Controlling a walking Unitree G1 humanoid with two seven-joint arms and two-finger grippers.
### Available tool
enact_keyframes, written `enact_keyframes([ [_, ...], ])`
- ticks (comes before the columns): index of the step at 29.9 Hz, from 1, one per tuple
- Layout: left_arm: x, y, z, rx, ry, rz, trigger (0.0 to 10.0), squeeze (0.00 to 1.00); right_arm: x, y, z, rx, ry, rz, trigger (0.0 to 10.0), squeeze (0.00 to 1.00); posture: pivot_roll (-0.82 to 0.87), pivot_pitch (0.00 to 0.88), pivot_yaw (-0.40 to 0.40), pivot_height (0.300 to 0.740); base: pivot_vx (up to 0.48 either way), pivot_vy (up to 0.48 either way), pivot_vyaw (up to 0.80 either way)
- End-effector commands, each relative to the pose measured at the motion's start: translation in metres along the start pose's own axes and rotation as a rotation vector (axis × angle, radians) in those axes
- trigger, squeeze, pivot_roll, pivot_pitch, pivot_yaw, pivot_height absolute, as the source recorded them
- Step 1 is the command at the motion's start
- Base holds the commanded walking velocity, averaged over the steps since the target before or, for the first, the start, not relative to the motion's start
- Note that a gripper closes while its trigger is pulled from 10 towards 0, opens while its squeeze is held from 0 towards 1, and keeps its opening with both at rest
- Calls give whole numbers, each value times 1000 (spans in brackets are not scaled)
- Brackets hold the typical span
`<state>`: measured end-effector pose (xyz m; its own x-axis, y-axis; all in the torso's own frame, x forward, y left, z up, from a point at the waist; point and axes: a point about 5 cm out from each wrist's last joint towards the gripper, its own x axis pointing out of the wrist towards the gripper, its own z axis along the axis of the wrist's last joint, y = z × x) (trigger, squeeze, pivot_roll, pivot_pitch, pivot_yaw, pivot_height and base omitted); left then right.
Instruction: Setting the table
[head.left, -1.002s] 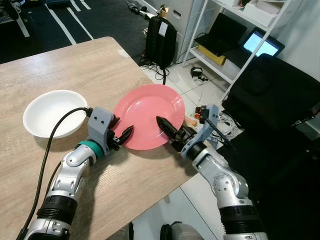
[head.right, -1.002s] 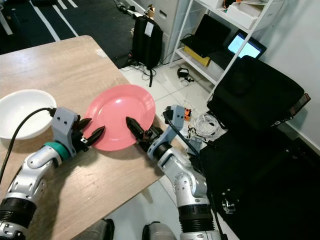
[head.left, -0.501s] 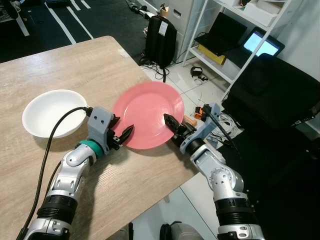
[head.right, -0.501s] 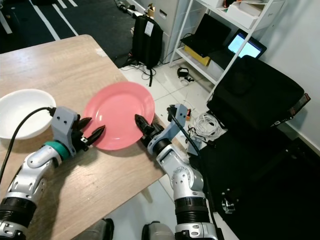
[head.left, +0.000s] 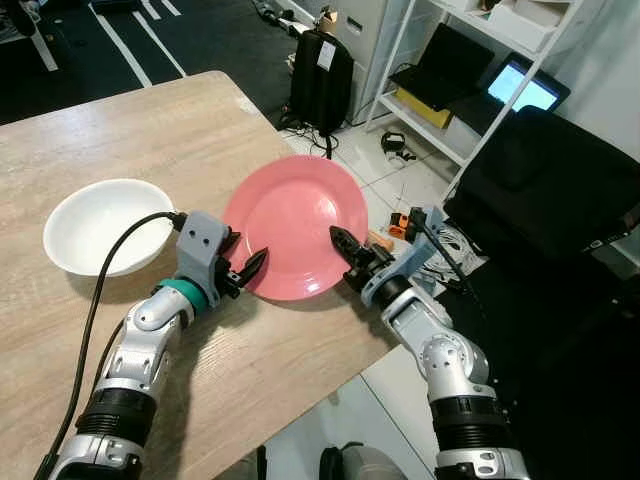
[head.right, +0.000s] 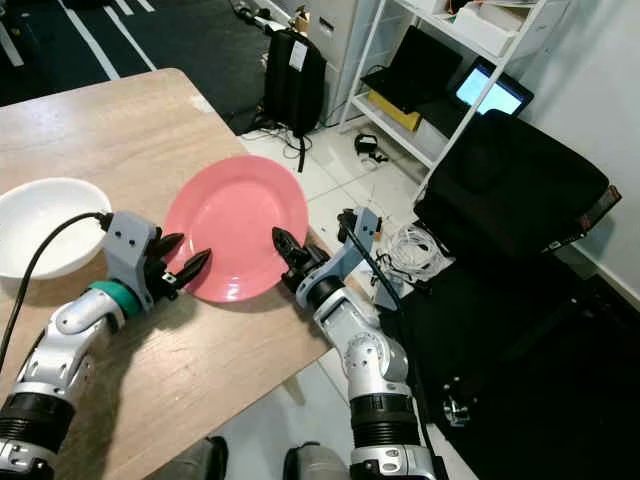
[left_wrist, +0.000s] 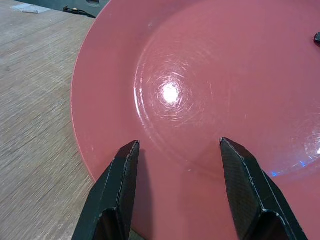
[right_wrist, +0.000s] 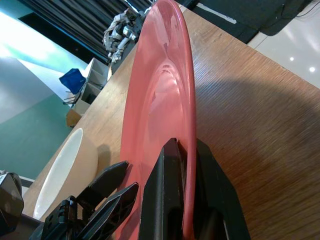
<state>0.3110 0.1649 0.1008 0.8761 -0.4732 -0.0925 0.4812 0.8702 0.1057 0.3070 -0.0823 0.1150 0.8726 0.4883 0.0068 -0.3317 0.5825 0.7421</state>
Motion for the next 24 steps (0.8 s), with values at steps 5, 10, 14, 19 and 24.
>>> enact_keyframes([
  [5, 7, -1, 115, 104, -361, -9, 10000, 0, -7, -1, 27, 22, -144, -18, 0, 0, 100, 31, -26, 740, 0, 0, 0],
  [10, -12, -31, 154, 101, -462, -244, 10000, 0, -23, -3, 77, -58, -369, -81, 0, 0, 91, 33, -9, 740, 0, 0, 0],
  [14, -14, -38, 152, 90, -453, -260, 10000, 0, -35, -8, 99, -102, -472, -139, 1020, 0, 91, 34, -3, 740, 0, 0, 0],
  [19, -4, -33, 133, 57, -374, -142, 10000, 0, -45, -1, 114, -117, -558, -134, 10000, 0, 80, 26, 6, 740, 0, 0, 0],
  [24, 0, -18, 89, 21, -214, 63, 10000, 0, -53, 9, 121, -332, -618, -240, 10000, 0, 73, 19, 13, 740, 0, 0, 0],
])
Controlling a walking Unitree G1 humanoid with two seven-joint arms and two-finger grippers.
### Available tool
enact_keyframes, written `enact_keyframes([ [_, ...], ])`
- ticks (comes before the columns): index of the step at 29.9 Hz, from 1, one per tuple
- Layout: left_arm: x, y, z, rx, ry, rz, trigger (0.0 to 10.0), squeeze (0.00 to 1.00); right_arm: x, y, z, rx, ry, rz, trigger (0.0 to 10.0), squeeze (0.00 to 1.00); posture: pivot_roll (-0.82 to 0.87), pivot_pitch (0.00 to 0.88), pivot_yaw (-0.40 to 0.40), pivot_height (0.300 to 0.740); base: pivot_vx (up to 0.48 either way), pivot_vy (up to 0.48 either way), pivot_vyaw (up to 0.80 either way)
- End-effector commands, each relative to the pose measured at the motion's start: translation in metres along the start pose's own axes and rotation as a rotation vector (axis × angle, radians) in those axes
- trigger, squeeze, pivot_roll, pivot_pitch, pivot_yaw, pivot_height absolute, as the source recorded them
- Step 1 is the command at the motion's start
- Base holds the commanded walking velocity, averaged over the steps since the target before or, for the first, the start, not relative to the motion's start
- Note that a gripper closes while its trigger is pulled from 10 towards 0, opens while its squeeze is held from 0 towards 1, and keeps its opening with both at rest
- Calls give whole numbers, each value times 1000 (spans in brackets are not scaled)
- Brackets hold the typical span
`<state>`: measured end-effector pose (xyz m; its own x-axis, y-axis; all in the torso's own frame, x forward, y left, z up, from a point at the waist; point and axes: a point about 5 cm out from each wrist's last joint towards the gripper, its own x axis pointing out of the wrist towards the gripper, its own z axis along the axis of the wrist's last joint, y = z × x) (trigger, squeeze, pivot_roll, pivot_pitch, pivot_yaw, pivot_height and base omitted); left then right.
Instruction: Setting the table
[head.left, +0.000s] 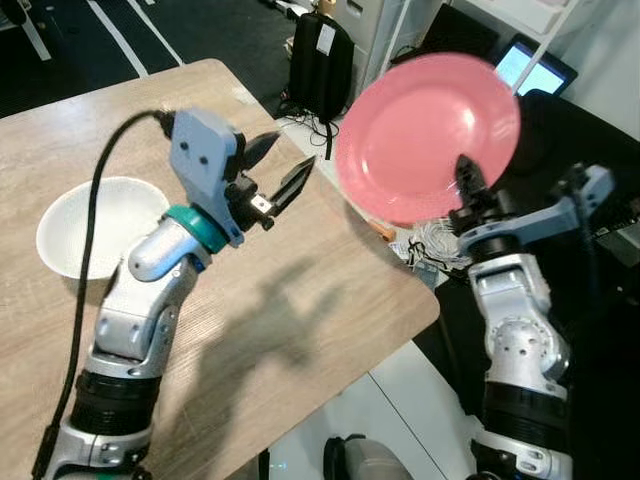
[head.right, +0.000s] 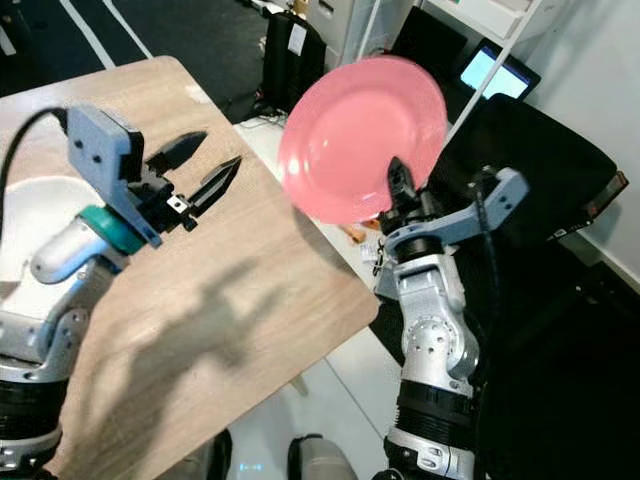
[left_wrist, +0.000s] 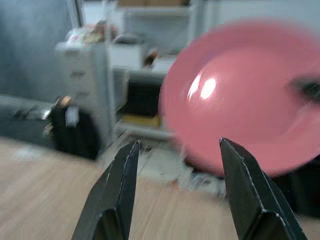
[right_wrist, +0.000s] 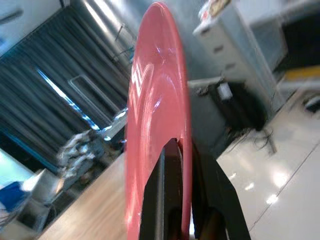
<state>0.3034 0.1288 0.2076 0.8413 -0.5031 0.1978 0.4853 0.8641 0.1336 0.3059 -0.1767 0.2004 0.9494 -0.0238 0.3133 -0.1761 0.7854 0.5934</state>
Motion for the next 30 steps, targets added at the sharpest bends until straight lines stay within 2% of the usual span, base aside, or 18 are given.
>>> enact_keyframes([
  [1, -7, 5, -20, 3, 81, 71, 10000, 0, -4, -2, 5, -99, -34, -38, 10000, 0, 73, 19, 13, 740, 0, 0, 0],
  [3, -7, 5, -20, 3, 81, 71, 10000, 0, -4, -2, 5, -99, -34, -38, 10000, 0, 73, 19, 13, 740, 0, 0, 0],
  [4, -10, 6, -28, 9, 111, 103, 10000, 0, -4, -1, 6, -162, -45, -57, 10000, 0, 73, 17, 16, 740, 0, 0, 0],
  [5, -10, 6, -28, 9, 111, 103, 10000, 0, -4, -1, 6, -162, -45, -57, 10000, 0, 73, 17, 16, 740, 0, 0, 0],
  [7, -16, 12, -38, 19, 154, 190, 10000, 0, -5, -6, 6, -247, -65, -104, 10000, 0, 76, 11, 17, 740, 0, 0, 0],
  [12, -15, 19, -41, 37, 168, 272, 10000, 0, -3, -10, 3, -272, -67, -131, 10000, 0, 76, 3, 20, 740, 0, 0, 0],
  [18, -9, 13, -34, 34, 122, 238, 10000, 0, -2, -13, 0, -279, -53, -142, 10000, 0, 75, 0, 22, 740, 0, 0, 0],
  [26, -7, 10, -32, 43, 106, 231, 10000, 0, -3, -14, -3, -293, -50, -159, 10000, 0, 76, 4, 25, 740, 0, 0, 0],
  [30, -6, 9, -32, 48, 103, 235, 10000, 0, -3, -14, -5, -303, -53, -166, 10000, 0, 76, 7, 24, 740, -266, 0, 0],
])
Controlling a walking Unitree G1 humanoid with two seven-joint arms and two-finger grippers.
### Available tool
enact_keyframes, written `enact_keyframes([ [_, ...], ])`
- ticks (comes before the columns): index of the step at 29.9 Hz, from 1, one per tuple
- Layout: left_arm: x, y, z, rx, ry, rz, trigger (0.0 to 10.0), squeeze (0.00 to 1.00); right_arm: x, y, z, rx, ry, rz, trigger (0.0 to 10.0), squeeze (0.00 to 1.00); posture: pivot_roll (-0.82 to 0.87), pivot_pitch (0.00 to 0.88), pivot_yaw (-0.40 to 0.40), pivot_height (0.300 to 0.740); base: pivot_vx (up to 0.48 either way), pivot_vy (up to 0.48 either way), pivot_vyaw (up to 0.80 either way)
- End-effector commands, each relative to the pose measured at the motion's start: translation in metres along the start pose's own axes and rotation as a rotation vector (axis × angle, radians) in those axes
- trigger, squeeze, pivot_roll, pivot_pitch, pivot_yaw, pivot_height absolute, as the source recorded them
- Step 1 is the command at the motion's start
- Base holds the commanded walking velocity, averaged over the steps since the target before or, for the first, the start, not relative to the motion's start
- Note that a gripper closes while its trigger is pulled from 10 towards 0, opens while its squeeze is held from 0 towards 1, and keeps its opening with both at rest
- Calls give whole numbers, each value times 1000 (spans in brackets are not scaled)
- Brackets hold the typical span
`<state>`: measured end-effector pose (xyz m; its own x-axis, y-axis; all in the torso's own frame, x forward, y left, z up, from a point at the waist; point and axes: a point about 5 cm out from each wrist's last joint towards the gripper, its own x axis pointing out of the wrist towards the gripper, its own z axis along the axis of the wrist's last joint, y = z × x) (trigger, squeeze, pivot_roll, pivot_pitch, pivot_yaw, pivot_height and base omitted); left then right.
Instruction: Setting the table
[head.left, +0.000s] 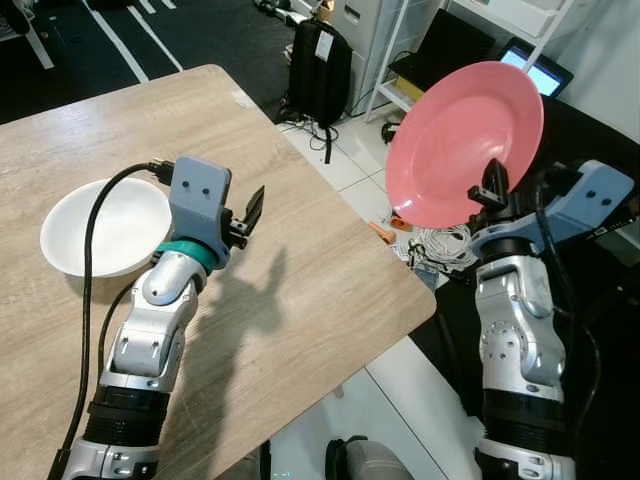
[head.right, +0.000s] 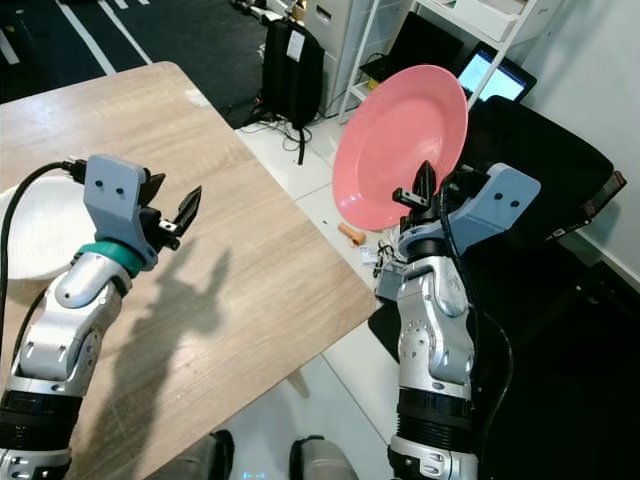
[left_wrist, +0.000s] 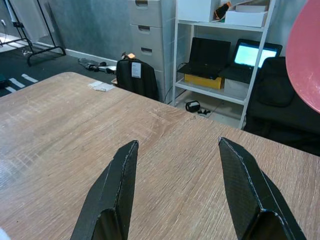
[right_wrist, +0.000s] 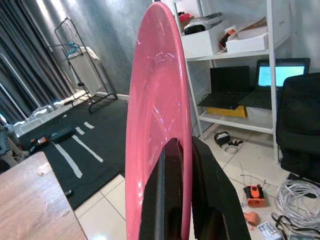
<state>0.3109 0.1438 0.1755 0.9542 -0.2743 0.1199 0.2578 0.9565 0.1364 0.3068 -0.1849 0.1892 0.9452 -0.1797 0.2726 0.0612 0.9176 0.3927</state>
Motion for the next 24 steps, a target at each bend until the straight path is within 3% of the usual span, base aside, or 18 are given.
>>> enact_keyframes([
  [1, 1, -3, 2, 6, -12, -6, 10000, 0, -1, -1, -2, -2, -6, -12, 10000, 0, 77, 7, 23, 740, -296, 0, 0],
  [24, 2, -3, 2, 11, -19, -2, 10000, 0, 0, 0, -4, -9, -2, -14, 10000, 0, 75, 14, 21, 740, -339, 0, 0],
])
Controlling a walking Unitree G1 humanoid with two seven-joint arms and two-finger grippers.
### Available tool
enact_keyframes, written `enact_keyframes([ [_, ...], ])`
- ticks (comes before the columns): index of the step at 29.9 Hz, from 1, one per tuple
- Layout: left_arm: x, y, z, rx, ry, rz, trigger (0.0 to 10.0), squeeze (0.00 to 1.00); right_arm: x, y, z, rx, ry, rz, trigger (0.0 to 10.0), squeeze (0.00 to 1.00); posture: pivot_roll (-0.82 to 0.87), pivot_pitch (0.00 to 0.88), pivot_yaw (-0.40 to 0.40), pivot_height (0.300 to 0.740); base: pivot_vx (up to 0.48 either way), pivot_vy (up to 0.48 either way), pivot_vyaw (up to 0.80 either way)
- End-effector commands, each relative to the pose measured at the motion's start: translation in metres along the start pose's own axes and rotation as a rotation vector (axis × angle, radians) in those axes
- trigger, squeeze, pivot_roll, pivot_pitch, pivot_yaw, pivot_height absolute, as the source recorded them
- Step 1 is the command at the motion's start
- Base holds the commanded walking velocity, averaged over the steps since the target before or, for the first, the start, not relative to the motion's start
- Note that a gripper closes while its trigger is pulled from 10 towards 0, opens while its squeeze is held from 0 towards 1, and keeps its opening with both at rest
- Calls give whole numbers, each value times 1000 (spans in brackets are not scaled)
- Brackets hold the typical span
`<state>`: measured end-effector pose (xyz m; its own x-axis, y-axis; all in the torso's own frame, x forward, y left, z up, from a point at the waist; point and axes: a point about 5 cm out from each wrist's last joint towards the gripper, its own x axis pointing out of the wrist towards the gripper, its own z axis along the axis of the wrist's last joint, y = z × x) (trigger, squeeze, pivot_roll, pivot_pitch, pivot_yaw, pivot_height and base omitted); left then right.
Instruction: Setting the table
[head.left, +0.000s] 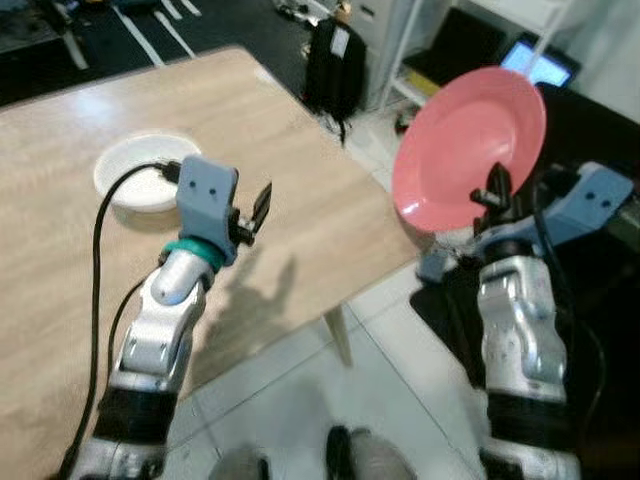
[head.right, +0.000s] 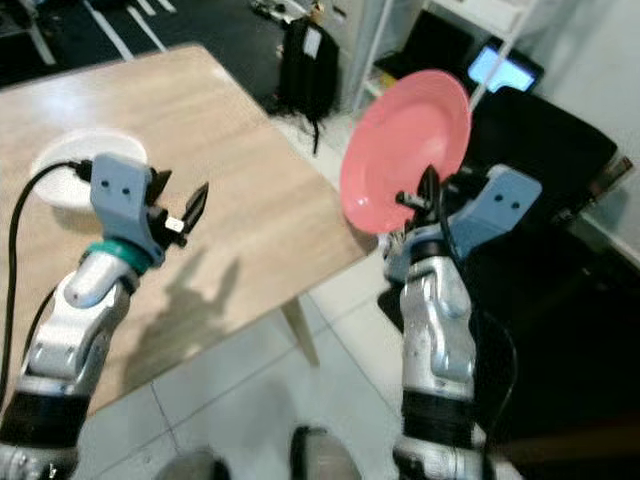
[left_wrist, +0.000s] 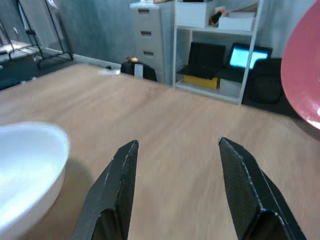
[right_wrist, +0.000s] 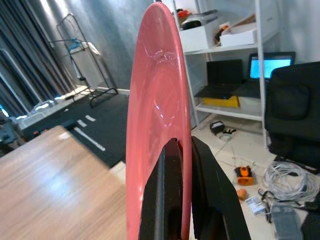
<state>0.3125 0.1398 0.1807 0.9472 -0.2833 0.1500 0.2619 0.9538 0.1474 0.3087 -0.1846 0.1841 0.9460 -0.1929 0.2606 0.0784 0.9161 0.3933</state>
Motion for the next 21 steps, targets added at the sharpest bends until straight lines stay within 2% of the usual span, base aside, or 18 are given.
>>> enact_keyframes([
  [1, -2, 0, -3, 0, 13, 3, 10000, 0, 0, 1, 1, -5, -8, 3, 10000, 0, 74, 15, 22, 740, -334, 0, 0],
  [21, -1, -2, -3, -1, 9, -5, 10000, 0, -1, 1, 0, -9, -10, -3, 10000, 0, 70, 20, 24, 740, -336, 0, 0],
])
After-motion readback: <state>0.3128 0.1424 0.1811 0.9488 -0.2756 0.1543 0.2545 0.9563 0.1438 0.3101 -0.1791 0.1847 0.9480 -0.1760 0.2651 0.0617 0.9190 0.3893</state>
